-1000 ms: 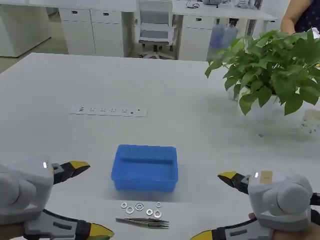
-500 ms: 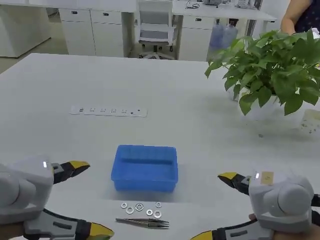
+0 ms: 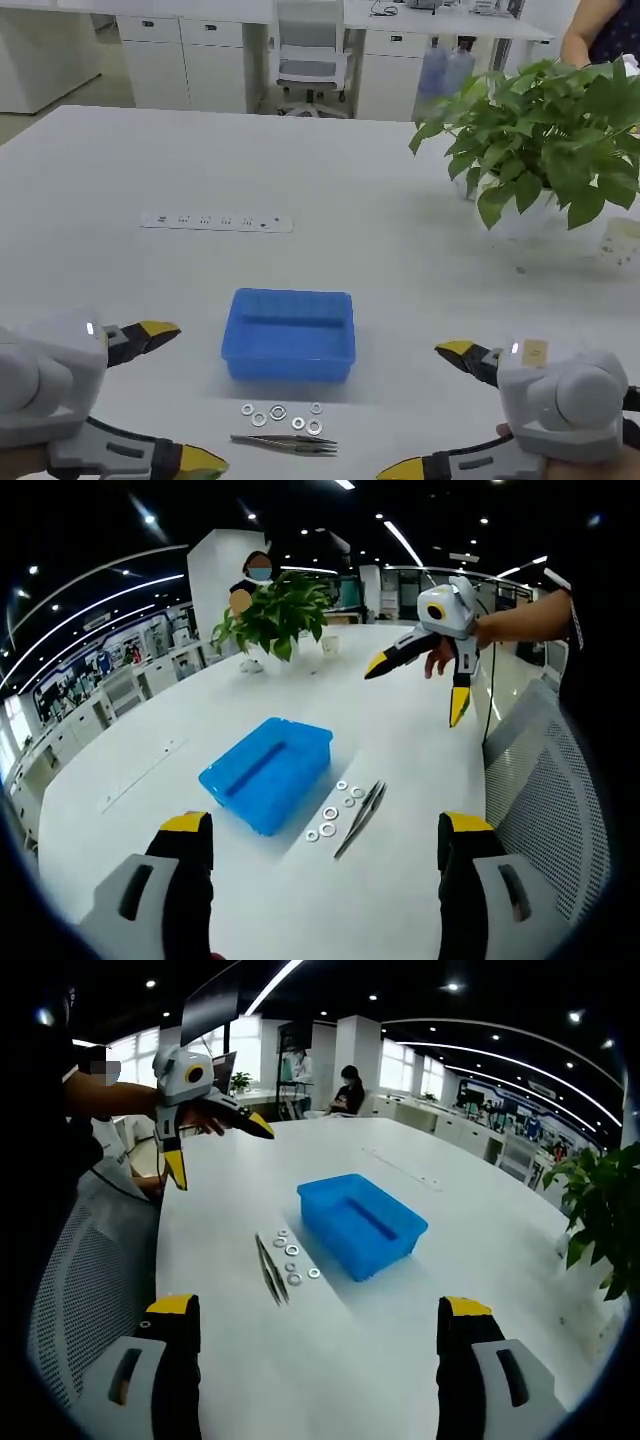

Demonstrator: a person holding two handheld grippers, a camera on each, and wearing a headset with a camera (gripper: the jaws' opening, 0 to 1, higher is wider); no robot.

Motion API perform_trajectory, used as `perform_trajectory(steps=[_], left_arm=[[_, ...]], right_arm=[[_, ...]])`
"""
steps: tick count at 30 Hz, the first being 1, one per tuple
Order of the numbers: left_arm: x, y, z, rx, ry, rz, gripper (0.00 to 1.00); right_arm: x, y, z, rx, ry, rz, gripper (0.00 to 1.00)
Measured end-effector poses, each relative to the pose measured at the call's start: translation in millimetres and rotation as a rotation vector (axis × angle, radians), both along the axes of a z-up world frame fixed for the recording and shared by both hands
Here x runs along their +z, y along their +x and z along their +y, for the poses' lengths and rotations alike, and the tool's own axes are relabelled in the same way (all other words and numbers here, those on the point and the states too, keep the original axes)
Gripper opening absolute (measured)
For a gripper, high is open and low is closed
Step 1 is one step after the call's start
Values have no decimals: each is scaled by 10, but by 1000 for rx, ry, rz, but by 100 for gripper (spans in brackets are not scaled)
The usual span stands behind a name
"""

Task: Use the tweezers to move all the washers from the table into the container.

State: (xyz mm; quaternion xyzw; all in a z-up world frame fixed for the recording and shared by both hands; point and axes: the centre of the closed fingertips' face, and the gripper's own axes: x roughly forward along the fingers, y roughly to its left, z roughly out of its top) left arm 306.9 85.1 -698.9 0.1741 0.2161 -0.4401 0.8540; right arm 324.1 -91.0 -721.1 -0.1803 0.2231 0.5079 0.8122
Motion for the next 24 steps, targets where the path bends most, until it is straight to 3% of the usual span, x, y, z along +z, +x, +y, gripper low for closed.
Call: perform_trajectory(steps=[24], left_arm=[[-45,6,12,-11,11,1,97]], right_arm=[[40,52,7,12,-3,-26,97]])
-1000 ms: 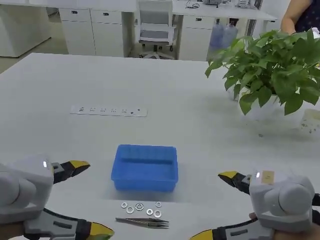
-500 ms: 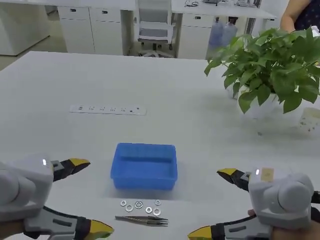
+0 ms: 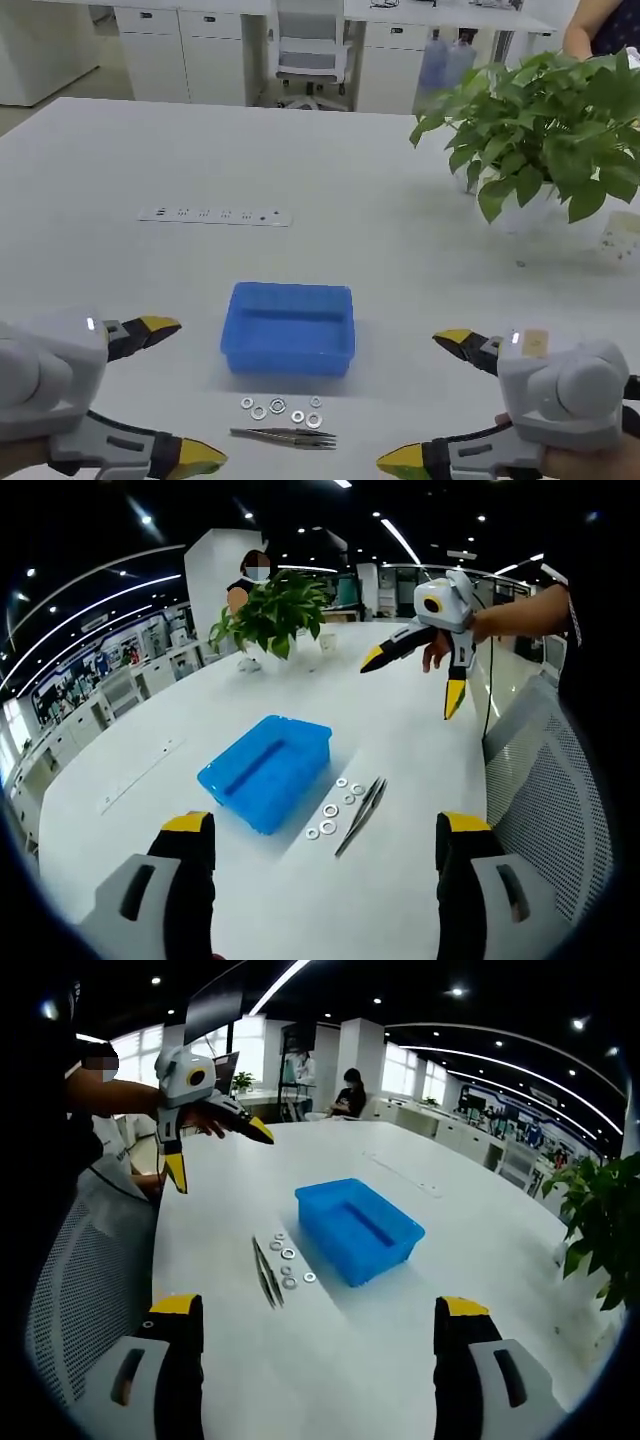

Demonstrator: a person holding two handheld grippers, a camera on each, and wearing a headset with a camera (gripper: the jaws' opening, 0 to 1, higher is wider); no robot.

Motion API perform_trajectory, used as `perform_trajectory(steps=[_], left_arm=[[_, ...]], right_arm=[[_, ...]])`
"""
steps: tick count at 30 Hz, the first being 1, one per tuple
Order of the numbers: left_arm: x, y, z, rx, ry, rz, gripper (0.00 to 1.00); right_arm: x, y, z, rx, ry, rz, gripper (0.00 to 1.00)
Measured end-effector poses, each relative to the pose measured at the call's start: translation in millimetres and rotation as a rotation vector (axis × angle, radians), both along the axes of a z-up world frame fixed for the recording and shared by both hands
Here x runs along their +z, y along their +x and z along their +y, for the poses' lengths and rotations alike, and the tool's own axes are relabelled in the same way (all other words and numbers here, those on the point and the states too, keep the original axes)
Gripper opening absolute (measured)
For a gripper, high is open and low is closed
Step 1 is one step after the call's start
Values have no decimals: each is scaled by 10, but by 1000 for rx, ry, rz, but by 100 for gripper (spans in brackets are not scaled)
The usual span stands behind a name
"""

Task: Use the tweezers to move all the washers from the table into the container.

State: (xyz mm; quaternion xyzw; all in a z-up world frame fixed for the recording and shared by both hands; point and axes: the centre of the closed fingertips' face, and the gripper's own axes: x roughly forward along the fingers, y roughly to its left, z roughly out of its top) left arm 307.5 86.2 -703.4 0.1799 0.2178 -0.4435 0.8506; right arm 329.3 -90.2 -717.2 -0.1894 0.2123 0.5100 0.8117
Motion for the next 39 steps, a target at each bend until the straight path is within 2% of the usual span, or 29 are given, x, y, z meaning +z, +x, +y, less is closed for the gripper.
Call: perform_trajectory(steps=[14,18,22,33,36,39], left_arm=[[-25,22,49,12,7,5,96],[-79,16,52,-5,35,6,91],[-109,15,29,-23,60,-13,86],[-271,-15,-30,-81,111,4,71],[-314,-21,-39,-95,116,11,66],[-385,-21,-18,-110,148,27,61]], right_arm=[[-13,38,29,29,-26,-6,96],[-22,33,42,51,-37,-11,93],[-38,39,68,67,-48,-17,91],[-155,19,220,122,-83,-35,75],[-186,6,275,140,-77,-26,72],[-261,-21,316,181,-112,-25,67]])
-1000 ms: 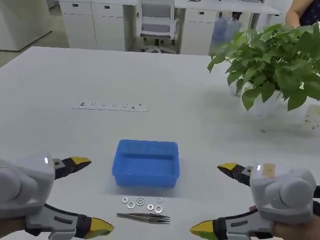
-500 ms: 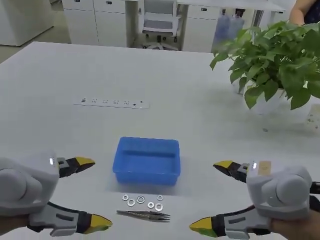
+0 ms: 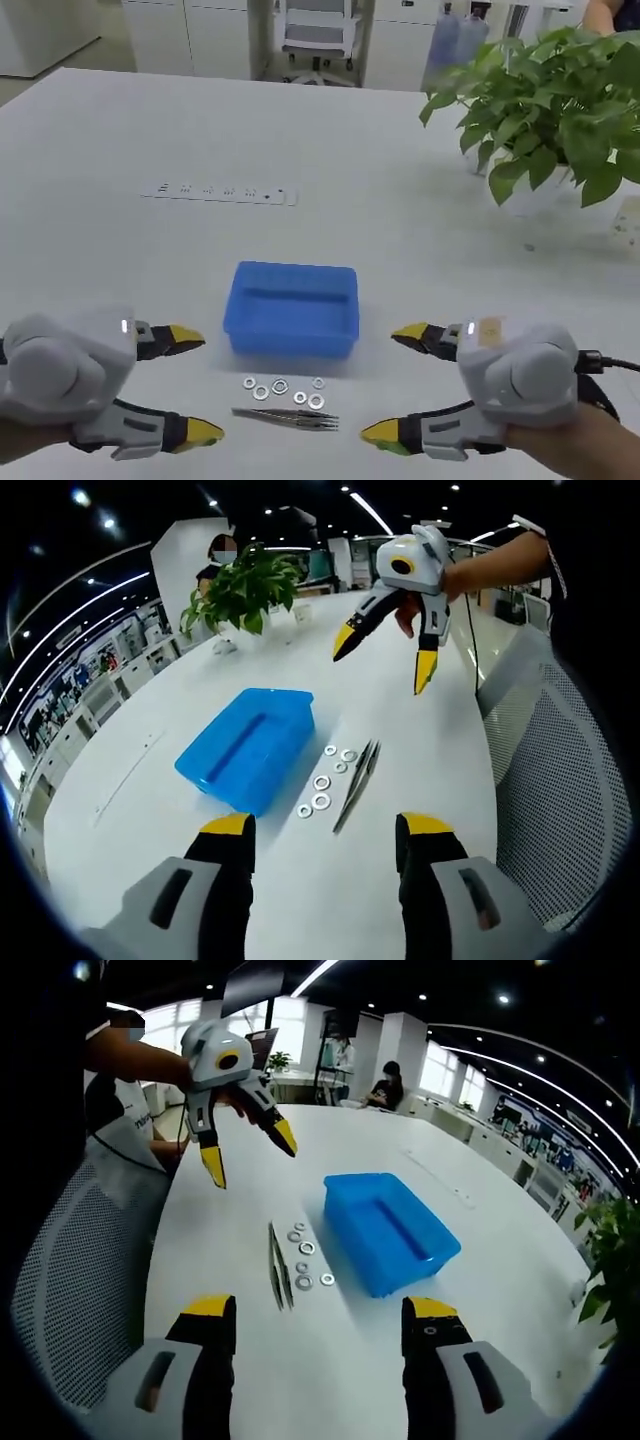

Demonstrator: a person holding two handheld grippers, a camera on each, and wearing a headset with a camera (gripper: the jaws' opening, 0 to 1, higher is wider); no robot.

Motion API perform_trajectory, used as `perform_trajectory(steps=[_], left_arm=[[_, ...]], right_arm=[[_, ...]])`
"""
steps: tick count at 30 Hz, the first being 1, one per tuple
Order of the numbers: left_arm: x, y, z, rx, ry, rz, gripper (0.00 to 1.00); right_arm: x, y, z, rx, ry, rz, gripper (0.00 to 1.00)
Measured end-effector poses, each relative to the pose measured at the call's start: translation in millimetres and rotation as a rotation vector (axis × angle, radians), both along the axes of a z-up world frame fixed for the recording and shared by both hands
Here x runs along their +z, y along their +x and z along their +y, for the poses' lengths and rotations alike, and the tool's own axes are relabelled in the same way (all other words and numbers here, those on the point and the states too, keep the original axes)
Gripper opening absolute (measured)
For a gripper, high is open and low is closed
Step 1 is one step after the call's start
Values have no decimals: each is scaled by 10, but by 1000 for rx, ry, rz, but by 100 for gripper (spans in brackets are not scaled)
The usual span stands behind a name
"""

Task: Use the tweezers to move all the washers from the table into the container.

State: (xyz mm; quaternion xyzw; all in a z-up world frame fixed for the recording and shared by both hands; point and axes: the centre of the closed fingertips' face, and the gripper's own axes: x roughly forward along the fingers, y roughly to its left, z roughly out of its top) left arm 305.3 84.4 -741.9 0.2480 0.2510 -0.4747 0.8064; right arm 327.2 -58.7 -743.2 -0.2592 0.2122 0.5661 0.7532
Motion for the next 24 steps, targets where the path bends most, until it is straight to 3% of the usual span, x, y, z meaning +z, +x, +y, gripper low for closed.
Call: perform_trajectory(steps=[3,12,17,24], left_arm=[[-80,-6,21,-32,39,12,52],[-184,3,-8,-73,58,38,41],[-280,8,-7,-89,96,54,33],[-383,20,-36,-114,113,75,28]], right_arm=[[-72,-29,66,42,-28,0,60],[-256,-115,250,147,-94,0,44],[-345,-141,306,180,-133,-11,34],[-454,-151,369,194,-167,4,27]])
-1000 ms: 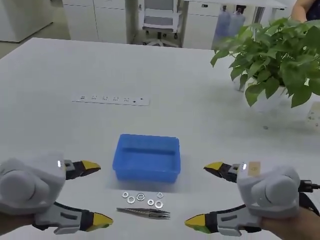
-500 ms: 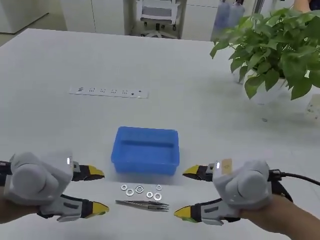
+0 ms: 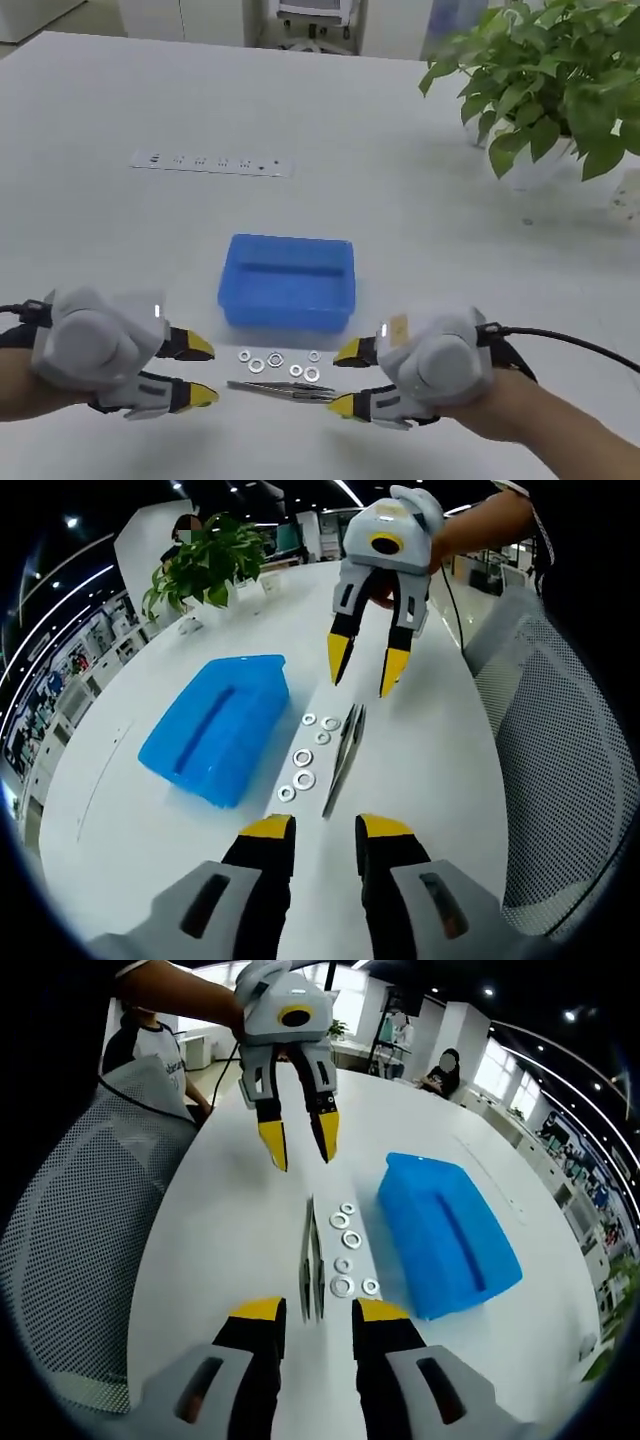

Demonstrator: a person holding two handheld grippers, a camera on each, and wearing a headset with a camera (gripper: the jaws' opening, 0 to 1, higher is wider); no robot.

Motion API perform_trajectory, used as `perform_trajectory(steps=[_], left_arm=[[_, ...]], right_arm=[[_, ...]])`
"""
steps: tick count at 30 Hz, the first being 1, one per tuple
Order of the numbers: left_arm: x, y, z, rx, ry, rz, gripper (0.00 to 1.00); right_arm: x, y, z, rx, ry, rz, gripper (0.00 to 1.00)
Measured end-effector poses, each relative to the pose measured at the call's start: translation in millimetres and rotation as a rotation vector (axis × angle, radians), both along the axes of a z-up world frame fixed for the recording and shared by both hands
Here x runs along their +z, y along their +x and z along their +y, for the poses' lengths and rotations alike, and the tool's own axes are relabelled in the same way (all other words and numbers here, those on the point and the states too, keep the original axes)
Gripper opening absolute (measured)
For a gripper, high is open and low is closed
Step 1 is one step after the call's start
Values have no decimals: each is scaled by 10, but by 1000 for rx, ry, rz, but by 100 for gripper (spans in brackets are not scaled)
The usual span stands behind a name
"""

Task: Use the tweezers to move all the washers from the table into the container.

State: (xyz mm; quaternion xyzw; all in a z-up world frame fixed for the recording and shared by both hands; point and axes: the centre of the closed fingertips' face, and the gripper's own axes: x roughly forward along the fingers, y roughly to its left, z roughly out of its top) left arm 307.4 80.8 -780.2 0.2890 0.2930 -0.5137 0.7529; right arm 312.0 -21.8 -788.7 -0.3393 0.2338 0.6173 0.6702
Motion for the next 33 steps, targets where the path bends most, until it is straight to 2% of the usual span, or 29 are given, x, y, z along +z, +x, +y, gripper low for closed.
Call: perform_trajectory(steps=[3,11,16,20,23,26,33], left_arm=[[-24,6,-42,-8,-9,16,27],[-118,48,-131,-49,14,27,23],[-170,53,-155,-82,37,39,19],[-214,66,-151,-102,51,53,16],[-244,35,-163,-126,46,87,15],[-293,6,-142,-154,79,95,12],[-340,-23,-128,-180,94,103,7]], right_arm=[[-58,-6,18,10,-21,5,25],[-154,-31,109,25,-48,25,22],[-225,-8,123,25,-80,19,19],[-236,-3,148,15,-81,31,18],[-247,-8,160,14,-83,40,17],[-255,-14,179,9,-80,43,16],[-267,-38,215,10,-69,62,12]])
